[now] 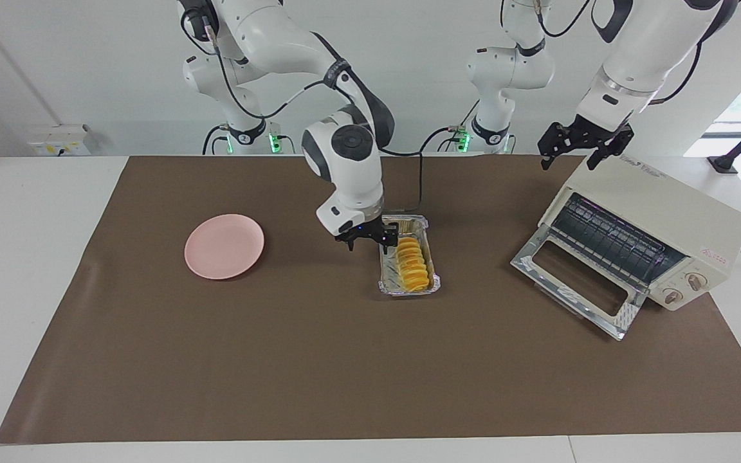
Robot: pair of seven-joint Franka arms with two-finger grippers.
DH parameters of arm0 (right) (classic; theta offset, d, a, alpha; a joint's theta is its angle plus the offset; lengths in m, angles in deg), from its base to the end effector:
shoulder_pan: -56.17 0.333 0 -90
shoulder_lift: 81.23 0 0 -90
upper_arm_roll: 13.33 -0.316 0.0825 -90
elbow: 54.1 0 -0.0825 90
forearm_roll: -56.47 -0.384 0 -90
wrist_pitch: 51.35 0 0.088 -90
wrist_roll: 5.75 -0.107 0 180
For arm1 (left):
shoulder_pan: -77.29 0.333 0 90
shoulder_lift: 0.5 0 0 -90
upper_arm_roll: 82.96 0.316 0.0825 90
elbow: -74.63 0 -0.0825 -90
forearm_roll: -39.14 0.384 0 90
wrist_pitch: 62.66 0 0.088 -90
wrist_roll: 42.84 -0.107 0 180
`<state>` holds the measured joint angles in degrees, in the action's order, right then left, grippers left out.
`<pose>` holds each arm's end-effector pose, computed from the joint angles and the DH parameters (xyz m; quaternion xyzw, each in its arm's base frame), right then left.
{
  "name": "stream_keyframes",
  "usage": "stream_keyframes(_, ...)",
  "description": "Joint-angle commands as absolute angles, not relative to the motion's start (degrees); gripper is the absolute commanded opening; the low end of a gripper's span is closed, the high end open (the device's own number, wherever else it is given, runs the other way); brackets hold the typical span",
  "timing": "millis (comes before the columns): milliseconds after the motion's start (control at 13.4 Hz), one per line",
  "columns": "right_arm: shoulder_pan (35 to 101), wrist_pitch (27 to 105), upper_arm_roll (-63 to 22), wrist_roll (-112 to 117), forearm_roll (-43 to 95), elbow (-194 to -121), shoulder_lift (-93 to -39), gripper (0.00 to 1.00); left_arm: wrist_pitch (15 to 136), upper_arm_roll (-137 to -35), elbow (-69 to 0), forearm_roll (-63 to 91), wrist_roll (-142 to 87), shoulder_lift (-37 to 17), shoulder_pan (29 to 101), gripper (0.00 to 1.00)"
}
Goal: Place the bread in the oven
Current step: 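Withdraw the right gripper while the left gripper grasps the foil tray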
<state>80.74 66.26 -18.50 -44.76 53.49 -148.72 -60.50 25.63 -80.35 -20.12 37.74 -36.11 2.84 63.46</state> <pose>0.5777 0.3261 0.4071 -0.9945 0.0955 0.0053 0.0438 0.5214 -0.1054 0.6147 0.9988 -0.0393 -0.0290 0.0091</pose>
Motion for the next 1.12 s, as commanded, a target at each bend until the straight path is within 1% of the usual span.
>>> stream_keyframes(0,71.59,62.48,-19.04,-31.48,53.57,-149.82,-65.40,1.00,27.33,-79.89,-15.29,37.47,-30.47,-3.55,58.41,1.00)
stream_keyframes(149,65.78,60.02,-19.04,-18.38,53.48,-149.73,-67.77,1.00,31.97,-79.89,-14.66,36.68,-23.29,-7.59,53.77,1.00)
stream_keyframes(299,61.64,55.37,-19.04,-12.63,53.75,-149.73,-69.97,1.00,37.68,-79.80,-13.27,37.29,-16.51,-13.74,48.22,1.00)
stream_keyframes(374,59.88,53.69,-19.04,-10.34,53.92,-149.82,-71.38,1.00,40.58,-79.80,-12.04,37.20,-15.09,-16.55,47.07,1.00)
stream_keyframes(523,56.71,49.39,-18.95,-5.86,54.36,-149.82,-74.54,1.00,46.81,-79.89,-12.81,37.29,-14.72,-19.64,44.35,1.00)
stream_keyframes(673,54.42,45.96,-18.95,-2.34,55.15,-149.82,-77.88,1.00,50.53,-79.89,-15.79,37.38,-12.19,-20.88,41.88,1.00)
stream_keyframes(747,54.15,44.55,-18.95,-1.45,56.02,-149.82,-79.29,1.00,51.67,-79.97,-17.28,37.38,-11.30,-20.97,41.35,1.00)
stream_keyframes(822,54.06,42.71,-18.95,-1.27,56.99,-149.90,-80.78,1.00,53.51,-79.89,-19.30,37.38,-10.42,-21.58,39.26,1.00)
stream_keyframes(897,53.63,40.95,-18.95,-1.27,57.61,-150.08,-82.53,1.00,55.10,-79.89,-20.10,37.38,-8.41,-23.15,37.93,1.00)
stream_keyframes(1046,52.40,37.52,-19.04,-1.18,57.97,-149.99,-84.74,1.00,56.16,-79.89,-20.81,37.38,-5.76,-24.49,36.35,0.94)
